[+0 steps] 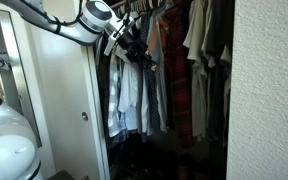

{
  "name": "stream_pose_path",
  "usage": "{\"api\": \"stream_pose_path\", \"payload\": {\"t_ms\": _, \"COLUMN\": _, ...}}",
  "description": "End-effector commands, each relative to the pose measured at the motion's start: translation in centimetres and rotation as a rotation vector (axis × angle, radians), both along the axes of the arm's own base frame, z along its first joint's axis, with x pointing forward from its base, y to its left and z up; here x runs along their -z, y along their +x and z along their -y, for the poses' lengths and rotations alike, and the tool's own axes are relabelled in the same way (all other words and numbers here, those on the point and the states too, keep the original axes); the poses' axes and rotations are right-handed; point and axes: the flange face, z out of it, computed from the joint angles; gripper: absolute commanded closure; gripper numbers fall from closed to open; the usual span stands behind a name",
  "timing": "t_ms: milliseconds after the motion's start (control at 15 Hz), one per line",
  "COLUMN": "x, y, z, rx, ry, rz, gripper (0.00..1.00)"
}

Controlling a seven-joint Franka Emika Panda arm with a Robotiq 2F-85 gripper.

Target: Take the clothes hanger and place it to the left on the rail

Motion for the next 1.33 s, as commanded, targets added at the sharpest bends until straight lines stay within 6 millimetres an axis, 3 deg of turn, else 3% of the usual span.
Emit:
{"api": "stream_pose_path", "payload": {"t_ms": 0, "x": -3.2, "y": 2.2, "z": 3.1, "rx": 0.002, "ry": -0.027, "rz": 0.068, "gripper": 0.0}}
{"api": "stream_pose_path", "payload": {"t_ms": 400, "x": -9.0, "y": 5.7, "z": 6.9, "rx": -0.088, "ry": -0.013, "rz": 0.15, "gripper": 0.0}}
{"api": "stream_pose_path", "payload": {"t_ms": 867, "x": -15.6, "y": 7.5, "z": 6.4, "rx": -0.243, "ry": 0.09, "rz": 0.195, "gripper": 0.0}}
{"api": "stream_pose_path", "payload": {"t_ms": 1267, "x": -19.7, "y": 7.7, "z": 6.6, "rx": -0.233, "ry": 0.098, "rz": 0.21, "gripper": 0.0}}
